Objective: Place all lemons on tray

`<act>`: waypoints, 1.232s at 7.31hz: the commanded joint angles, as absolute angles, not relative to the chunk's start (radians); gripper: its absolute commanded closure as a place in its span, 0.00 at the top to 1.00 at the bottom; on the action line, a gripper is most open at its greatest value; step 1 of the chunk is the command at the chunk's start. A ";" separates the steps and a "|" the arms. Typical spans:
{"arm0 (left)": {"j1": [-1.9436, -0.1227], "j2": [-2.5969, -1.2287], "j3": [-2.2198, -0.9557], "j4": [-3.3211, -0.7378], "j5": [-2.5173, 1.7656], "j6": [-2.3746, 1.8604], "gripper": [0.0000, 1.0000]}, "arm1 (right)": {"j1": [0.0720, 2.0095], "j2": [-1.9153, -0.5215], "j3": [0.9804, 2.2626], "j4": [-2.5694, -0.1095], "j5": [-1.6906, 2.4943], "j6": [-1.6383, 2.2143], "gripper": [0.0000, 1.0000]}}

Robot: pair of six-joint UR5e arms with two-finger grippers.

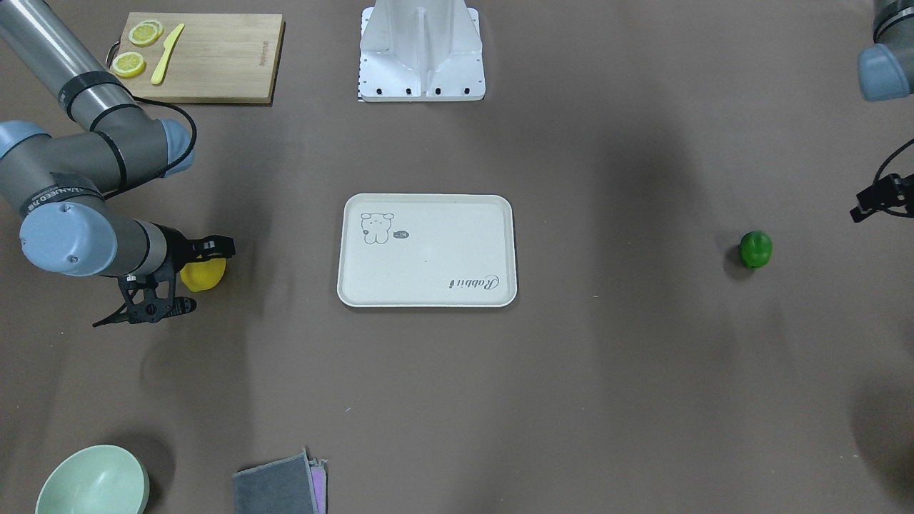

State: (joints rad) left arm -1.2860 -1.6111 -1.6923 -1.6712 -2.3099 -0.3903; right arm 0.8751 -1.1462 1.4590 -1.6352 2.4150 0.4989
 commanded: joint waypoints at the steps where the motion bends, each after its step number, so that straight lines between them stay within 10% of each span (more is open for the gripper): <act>1: -1.172 -1.658 -1.668 -1.677 -2.286 -0.384 0.98 | 0.876 -1.138 1.456 -1.637 2.427 0.502 0.35; 2: -1.157 -1.692 -1.642 -1.681 -2.231 -0.374 0.98 | 0.879 -1.137 1.457 -1.641 2.427 0.502 0.14; 9: -1.118 -1.738 -1.505 -1.804 -2.237 -0.383 0.98 | 0.812 -0.885 1.460 -1.638 2.424 0.557 0.13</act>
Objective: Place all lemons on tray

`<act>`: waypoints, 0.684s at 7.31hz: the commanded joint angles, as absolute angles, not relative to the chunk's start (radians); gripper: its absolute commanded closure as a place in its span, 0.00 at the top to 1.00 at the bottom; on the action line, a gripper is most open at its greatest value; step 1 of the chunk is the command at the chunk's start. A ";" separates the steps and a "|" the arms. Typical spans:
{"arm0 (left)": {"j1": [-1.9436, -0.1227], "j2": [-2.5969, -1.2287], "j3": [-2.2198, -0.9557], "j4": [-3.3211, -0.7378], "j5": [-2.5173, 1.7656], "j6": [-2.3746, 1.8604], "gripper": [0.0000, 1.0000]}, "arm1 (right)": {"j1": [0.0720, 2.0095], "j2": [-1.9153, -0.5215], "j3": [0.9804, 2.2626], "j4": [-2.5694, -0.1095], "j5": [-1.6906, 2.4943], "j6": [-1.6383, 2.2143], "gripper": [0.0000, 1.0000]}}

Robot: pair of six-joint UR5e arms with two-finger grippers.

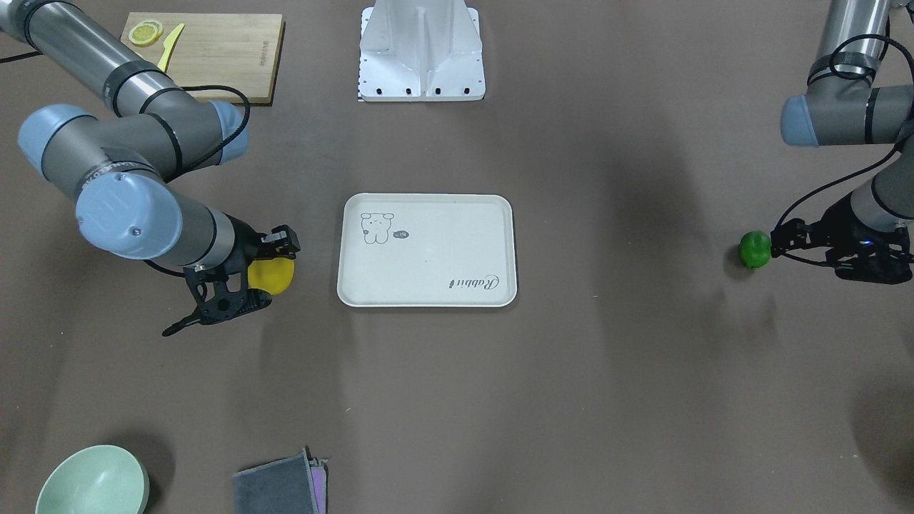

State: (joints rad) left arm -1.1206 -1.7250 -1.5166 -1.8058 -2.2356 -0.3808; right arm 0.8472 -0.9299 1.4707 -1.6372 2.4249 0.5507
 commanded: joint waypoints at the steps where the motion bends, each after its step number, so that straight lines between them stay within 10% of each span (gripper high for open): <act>1: -1.112 -1.740 -1.496 -1.804 -2.238 -0.385 0.98 | 0.777 -0.847 1.422 -1.637 2.413 0.557 0.13; 5: -1.106 -1.759 -1.465 -1.801 -2.330 -0.390 0.98 | 0.687 -0.808 1.362 -1.631 2.411 0.557 0.13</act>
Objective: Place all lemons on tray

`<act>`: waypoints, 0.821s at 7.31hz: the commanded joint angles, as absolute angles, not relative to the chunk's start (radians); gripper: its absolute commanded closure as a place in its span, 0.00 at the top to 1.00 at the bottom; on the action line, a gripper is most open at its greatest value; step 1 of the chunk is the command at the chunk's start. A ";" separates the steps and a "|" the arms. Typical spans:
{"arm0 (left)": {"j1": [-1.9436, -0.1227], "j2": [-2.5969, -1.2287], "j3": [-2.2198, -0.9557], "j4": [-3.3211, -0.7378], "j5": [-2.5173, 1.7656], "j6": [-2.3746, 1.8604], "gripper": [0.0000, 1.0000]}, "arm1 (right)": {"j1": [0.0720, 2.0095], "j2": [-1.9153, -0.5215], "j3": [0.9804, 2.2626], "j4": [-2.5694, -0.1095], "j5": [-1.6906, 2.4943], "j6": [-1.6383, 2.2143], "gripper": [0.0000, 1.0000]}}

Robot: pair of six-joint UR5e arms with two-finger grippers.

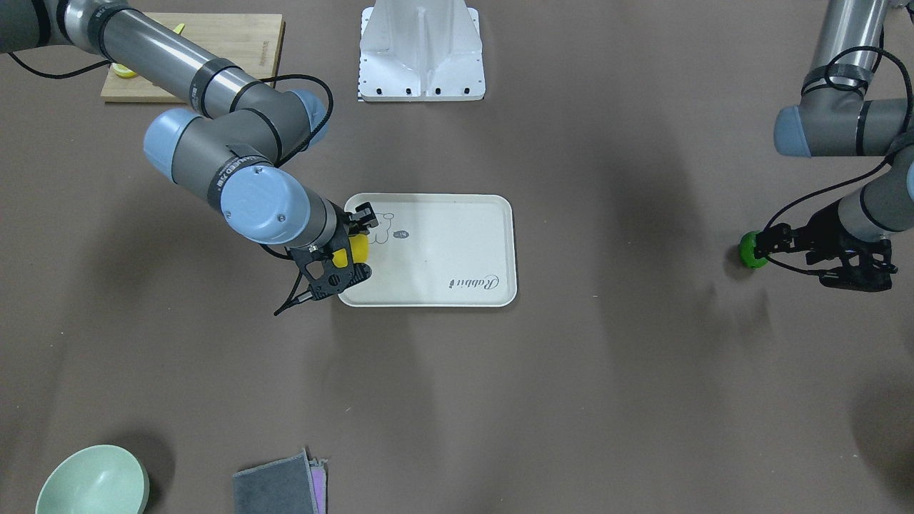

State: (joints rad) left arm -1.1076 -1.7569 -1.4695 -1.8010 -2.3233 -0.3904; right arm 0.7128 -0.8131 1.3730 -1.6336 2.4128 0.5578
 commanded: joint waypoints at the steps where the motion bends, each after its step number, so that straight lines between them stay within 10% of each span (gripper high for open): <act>1: -1.103 -1.759 -1.459 -1.801 -2.330 -0.391 0.98 | 0.672 -0.808 1.355 -1.628 2.411 0.557 0.13; 3: -1.088 -1.763 -1.431 -1.801 -2.376 -0.391 0.98 | 0.670 -0.808 1.348 -1.617 2.410 0.557 0.28; 4: -1.077 -1.764 -1.422 -1.801 -2.378 -0.391 0.98 | 0.670 -0.808 1.345 -1.617 2.405 0.557 0.83; 6: -1.054 -1.766 -1.422 -1.799 -2.384 -0.394 0.98 | 0.678 -0.811 1.342 -1.608 2.399 0.557 0.99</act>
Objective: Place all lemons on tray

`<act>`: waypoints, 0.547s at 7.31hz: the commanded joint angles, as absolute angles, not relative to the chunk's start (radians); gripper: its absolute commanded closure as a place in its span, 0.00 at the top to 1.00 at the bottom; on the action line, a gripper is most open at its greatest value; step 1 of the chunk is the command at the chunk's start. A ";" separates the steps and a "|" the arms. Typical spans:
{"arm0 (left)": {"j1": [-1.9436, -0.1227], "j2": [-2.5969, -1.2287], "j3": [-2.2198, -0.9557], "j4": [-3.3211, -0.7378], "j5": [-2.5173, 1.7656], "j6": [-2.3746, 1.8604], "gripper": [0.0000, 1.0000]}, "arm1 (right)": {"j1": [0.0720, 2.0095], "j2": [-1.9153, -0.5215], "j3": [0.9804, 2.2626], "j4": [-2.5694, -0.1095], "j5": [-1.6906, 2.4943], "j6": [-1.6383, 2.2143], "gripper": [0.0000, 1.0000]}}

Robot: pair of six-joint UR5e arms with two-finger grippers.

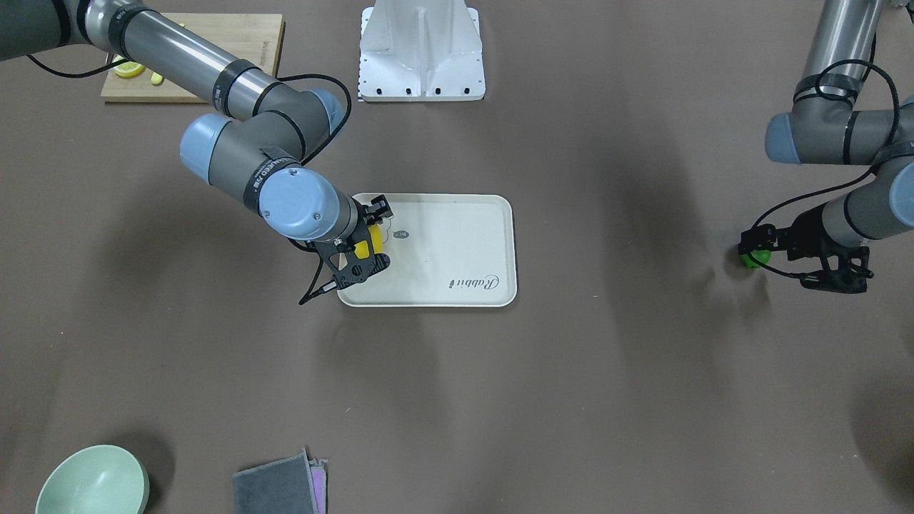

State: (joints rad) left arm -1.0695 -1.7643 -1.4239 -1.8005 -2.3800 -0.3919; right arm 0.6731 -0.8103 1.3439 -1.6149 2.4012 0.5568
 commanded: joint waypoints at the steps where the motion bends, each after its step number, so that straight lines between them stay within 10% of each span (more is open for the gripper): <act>1: -1.040 -1.766 -1.419 -1.798 -2.382 -0.394 0.98 | 0.696 -0.811 1.341 -1.594 2.405 0.558 0.99; 4: -1.039 -1.763 -1.419 -1.784 -2.395 -0.390 0.95 | 0.790 -0.811 1.354 -1.592 2.454 0.552 0.99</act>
